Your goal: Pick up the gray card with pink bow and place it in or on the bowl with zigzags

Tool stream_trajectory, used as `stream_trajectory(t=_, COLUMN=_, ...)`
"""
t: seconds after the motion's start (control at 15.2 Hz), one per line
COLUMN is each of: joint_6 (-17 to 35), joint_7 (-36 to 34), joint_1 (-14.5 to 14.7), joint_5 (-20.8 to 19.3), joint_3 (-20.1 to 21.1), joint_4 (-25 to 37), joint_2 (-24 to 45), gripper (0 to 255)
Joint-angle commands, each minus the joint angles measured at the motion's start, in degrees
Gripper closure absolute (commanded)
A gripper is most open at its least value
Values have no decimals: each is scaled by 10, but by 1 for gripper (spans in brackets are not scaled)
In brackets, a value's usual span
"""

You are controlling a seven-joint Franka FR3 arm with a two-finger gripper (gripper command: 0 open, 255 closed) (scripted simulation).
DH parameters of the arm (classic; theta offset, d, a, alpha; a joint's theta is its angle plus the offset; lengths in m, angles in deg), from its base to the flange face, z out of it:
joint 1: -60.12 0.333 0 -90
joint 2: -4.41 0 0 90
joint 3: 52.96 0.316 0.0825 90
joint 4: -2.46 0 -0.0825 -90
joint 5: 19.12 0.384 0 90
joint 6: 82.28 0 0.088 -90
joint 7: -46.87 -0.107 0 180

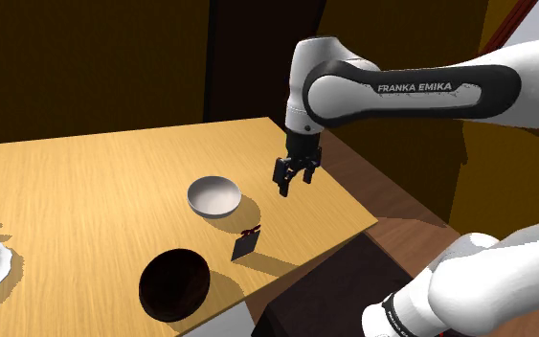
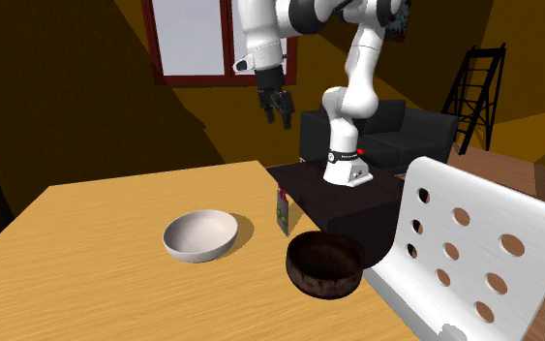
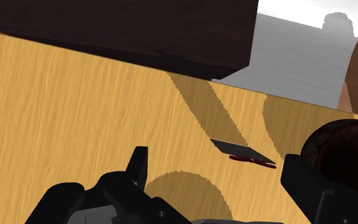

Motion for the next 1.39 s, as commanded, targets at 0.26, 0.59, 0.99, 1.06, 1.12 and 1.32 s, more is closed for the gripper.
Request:
stream_trajectory(t=0.26, joint_6=41, joint_7=-71, joint_1=15, joint_5=-31, joint_3=42, joint_4=54, joint_2=138, gripper=0)
stream_trajectory(t=0.59, joint_6=62, joint_7=-130, joint_1=37, joint_5=-70, joint_3=59, joint_4=114, joint_2=259, gripper=0)
stream_trajectory(t=0.99, joint_6=65, joint_7=-189, joint_1=77, joint_5=-117, joint_3=57, joint_4=209, joint_2=408, gripper=0)
stream_trajectory(t=1.06, joint_6=63, joint_7=-197, joint_1=85, joint_5=-124, joint_3=55, joint_4=227, joint_2=433, gripper=0)
stream_trajectory(t=1.12, joint_6=63, joint_7=-197, joint_1=86, joint_5=-124, joint_3=54, joint_4=228, joint_2=434, gripper=0)
stream_trajectory(t=1.32, joint_6=85, joint_7=-198, joint_1=86, joint_5=-126, joint_3=53, joint_4=208, joint_2=437, gripper=0)
